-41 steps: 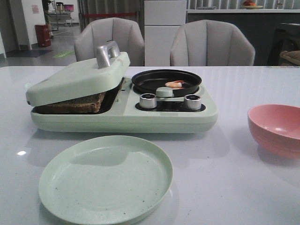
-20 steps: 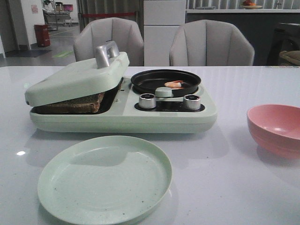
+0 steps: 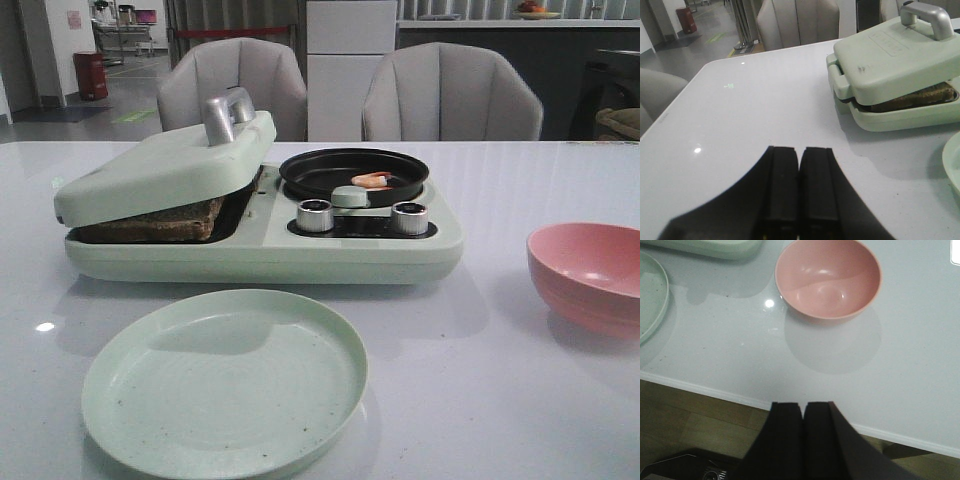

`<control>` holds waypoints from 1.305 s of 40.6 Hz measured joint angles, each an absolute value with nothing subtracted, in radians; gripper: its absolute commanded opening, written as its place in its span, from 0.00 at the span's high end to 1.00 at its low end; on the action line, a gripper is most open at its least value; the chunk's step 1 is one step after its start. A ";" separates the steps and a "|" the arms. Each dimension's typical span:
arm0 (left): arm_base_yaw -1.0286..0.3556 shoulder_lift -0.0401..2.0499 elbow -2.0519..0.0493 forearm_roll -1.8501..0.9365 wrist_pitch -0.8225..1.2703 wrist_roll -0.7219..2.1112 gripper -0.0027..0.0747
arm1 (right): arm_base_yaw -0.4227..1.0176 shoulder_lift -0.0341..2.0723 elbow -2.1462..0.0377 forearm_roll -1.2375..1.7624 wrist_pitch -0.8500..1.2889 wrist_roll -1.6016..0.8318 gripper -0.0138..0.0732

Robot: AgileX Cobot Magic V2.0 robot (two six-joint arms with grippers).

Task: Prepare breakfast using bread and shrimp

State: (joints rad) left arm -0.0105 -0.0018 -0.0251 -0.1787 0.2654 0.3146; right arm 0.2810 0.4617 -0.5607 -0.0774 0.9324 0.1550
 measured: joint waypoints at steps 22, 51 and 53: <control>-0.040 -0.004 0.000 -0.099 0.117 0.131 0.83 | 0.281 0.460 -0.561 -0.077 0.931 0.155 0.80; 0.023 -0.004 0.000 -0.041 0.041 0.008 0.84 | 0.281 0.460 -0.561 -0.077 0.931 0.155 0.80; 0.023 -0.004 0.000 -0.041 0.041 0.008 0.84 | 0.281 0.460 -0.561 -0.077 0.931 0.155 0.80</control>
